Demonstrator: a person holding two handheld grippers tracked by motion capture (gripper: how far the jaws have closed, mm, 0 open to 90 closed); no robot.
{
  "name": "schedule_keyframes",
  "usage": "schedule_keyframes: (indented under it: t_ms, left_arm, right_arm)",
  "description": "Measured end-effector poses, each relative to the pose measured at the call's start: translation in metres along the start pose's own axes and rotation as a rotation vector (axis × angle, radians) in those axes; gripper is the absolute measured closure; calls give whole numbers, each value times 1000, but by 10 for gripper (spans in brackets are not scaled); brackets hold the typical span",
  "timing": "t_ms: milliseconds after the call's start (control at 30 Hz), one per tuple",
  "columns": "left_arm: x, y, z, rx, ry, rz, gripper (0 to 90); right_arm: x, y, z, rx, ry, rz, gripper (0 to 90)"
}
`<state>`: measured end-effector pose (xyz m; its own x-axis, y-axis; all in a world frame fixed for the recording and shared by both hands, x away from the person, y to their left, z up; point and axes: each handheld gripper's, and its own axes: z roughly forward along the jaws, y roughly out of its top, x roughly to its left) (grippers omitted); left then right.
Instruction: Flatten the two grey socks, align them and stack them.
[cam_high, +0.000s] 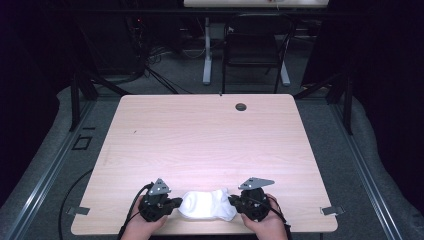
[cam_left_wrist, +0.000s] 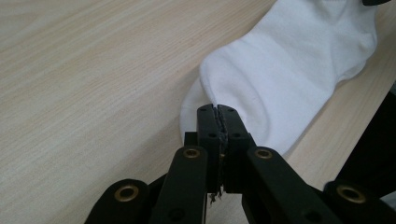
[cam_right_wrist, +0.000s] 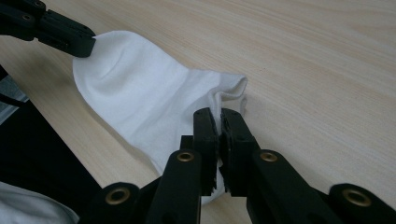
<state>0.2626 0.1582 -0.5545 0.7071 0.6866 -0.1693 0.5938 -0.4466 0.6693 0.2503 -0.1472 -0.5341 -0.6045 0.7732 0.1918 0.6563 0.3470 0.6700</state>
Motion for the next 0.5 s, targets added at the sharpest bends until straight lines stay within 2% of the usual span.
schedule_keyframes:
  t_ms: [200, 300, 500]
  left_arm:
    - [-1, -1, 3, 5, 0, -2, 891]
    - [-1, -1, 4, 10, -5, -3, 892]
    - [-1, -3, 5, 15, 1, 0, 891]
  right_arm:
    - [-2, -2, 2, -12, 0, -1, 857]
    - [-2, -3, 1, 4, -3, 3, 858]
    - [-3, -4, 1, -1, -3, 10, 858]
